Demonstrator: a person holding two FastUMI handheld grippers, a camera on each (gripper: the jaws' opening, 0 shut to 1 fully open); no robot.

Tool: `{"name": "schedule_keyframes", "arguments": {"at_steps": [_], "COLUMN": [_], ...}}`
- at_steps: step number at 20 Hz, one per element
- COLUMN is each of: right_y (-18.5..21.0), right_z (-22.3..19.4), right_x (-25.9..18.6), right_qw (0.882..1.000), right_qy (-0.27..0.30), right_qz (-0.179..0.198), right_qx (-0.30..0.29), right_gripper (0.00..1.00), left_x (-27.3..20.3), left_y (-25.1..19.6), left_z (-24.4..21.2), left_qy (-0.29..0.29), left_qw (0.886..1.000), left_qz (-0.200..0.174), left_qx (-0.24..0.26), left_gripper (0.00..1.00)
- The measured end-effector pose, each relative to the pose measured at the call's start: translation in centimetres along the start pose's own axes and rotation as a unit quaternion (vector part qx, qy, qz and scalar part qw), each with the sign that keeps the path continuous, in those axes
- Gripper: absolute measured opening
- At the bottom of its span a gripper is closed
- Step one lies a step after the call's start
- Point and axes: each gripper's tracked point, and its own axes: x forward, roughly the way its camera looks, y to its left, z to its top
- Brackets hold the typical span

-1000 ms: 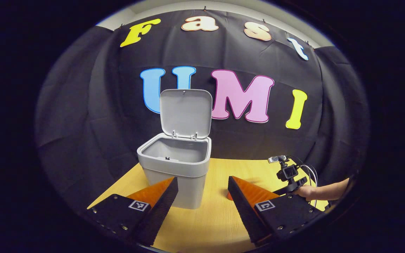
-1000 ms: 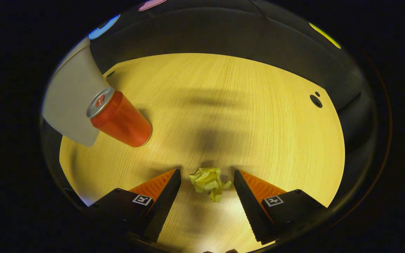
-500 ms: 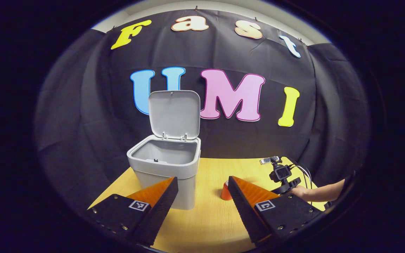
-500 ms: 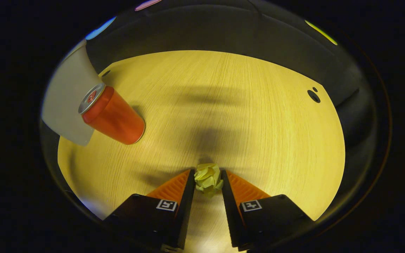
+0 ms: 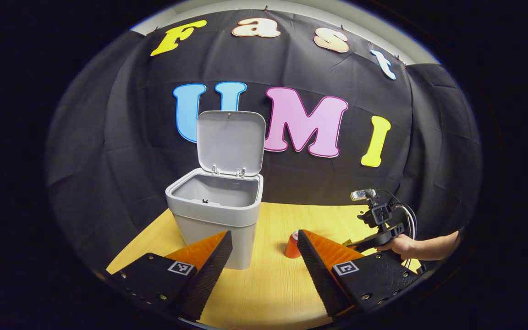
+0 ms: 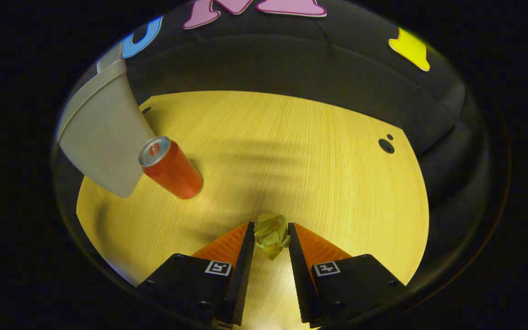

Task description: Press the lid of the desktop garbage bin to open it, pick up the crumpled paper on the desktop and throw it into the bin, then pick up the pop can on the desktop and drop it into the bin, and finally close the garbage bin lid.

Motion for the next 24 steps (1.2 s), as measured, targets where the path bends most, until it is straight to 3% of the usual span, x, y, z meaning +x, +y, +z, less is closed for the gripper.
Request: {"name": "schedule_keyframes", "arguments": {"at_steps": [7, 10, 16, 24], "right_y": [2.5, 5.4, 17.1, 29.4], "right_z": [7.8, 11.6, 19.0, 20.9], "right_x": [-6.5, -9.0, -13.3, -14.0], "right_qw": [0.996, 0.990, 0.966, 0.943], "right_qy": [-0.089, -0.123, -0.180, -0.179], "right_qz": [0.023, 0.049, 0.169, 0.243], "right_qx": [-0.021, -0.042, -0.077, -0.139], "right_gripper": [0.49, 0.50, 0.49, 0.49], "left_x": [-0.8, -1.2, -2.2, -3.3], "left_y": [0.3, 0.6, 2.2, 5.6], "left_z": [-1.0, -1.0, -1.2, -0.9], "left_qy": [0.001, -0.003, -0.009, -0.021], "left_qw": [1.000, 1.000, 1.000, 0.998], "left_qz": [-0.013, -0.010, 0.003, 0.048], "left_qx": [-0.018, -0.022, -0.020, -0.022], "left_gripper": [0.94, 0.94, 0.94, 0.94]}}
